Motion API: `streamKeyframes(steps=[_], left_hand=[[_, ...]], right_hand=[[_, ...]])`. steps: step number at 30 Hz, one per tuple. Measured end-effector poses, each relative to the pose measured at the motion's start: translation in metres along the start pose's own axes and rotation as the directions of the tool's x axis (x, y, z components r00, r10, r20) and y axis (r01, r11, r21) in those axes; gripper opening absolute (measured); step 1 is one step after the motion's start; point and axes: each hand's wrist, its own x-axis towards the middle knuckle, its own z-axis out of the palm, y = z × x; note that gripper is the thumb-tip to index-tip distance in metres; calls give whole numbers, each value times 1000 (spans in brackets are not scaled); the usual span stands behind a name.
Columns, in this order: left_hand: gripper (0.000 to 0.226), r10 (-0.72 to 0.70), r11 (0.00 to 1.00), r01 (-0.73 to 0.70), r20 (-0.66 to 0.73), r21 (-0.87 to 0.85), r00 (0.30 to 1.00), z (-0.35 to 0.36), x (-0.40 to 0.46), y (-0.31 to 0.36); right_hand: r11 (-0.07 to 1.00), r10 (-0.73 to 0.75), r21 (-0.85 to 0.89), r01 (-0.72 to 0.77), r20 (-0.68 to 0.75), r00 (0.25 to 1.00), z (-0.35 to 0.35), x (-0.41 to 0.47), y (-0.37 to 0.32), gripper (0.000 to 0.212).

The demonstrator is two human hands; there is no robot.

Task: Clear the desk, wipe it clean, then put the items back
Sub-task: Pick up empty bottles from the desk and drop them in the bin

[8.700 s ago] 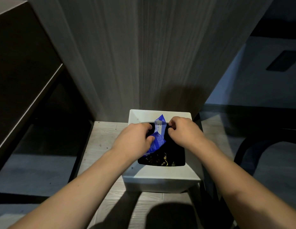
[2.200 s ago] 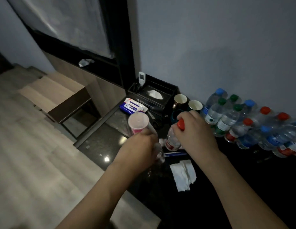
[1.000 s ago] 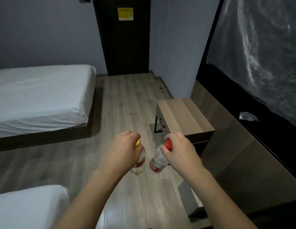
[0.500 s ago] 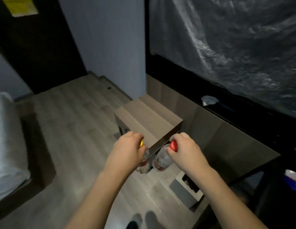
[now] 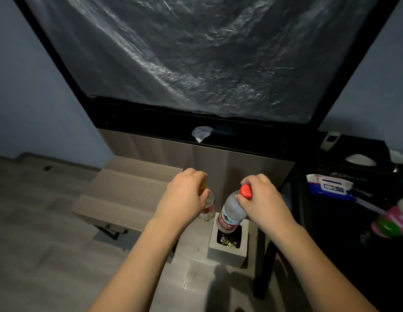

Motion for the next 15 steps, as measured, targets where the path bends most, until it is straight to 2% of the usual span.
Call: streamKeyframes(steps=[4,7,15], left_hand=[[40,56,998,-56,-1,-11,998,25,35,-3],[37,84,995,-82,48,-53,995,58,64,-17],[37,196,974,-170,176,-151,965,207,155,-73]], right_hand=[[998,60,28,-60,5,998,16,29,26,34],[991,124,51,-125,9,992,38,53,43,35],[961,270,73,-268,-15,963,162,123,124,38]])
